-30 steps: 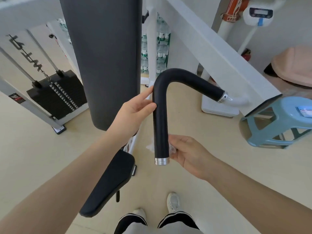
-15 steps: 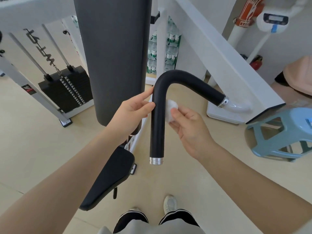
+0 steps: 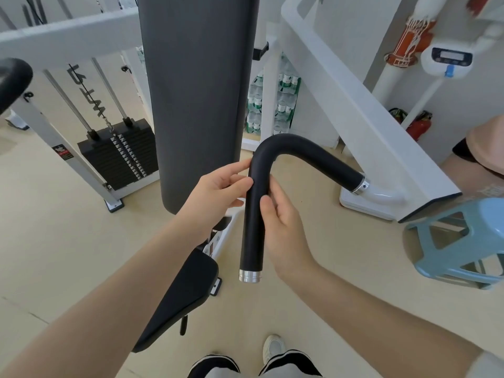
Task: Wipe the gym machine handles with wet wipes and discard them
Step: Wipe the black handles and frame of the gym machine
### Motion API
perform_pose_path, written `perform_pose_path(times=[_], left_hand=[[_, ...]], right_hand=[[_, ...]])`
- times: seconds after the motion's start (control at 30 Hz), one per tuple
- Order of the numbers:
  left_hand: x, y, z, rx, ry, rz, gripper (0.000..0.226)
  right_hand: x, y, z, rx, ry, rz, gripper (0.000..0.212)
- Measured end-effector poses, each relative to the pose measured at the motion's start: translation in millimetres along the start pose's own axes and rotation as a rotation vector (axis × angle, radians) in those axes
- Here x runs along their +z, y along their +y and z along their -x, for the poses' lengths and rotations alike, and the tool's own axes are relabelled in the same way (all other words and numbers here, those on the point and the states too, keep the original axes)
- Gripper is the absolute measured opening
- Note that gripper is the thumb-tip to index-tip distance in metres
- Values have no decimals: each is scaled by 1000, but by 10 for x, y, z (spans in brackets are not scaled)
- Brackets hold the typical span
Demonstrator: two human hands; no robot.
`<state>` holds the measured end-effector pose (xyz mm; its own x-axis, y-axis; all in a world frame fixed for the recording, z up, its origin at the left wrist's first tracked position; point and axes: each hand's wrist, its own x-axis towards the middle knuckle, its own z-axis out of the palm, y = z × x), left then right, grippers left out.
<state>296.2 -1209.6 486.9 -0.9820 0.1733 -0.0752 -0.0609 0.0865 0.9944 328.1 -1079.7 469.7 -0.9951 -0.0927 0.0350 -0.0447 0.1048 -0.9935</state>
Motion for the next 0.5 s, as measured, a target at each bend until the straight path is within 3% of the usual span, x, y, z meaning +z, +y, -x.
perform_pose_path(times=[0.1,0.33,0.5], left_hand=[[7,-13,-11,0,-2,47,36],[-98,8,-20,-36,-32,-25,33],[-454,-231,137,-178,170,-153,34]], right_hand=[[34,11,29,93,48,-258,37],[-130,91,-85,69,-84,-286,36],[-133,564,24,372,-119,-257,23]])
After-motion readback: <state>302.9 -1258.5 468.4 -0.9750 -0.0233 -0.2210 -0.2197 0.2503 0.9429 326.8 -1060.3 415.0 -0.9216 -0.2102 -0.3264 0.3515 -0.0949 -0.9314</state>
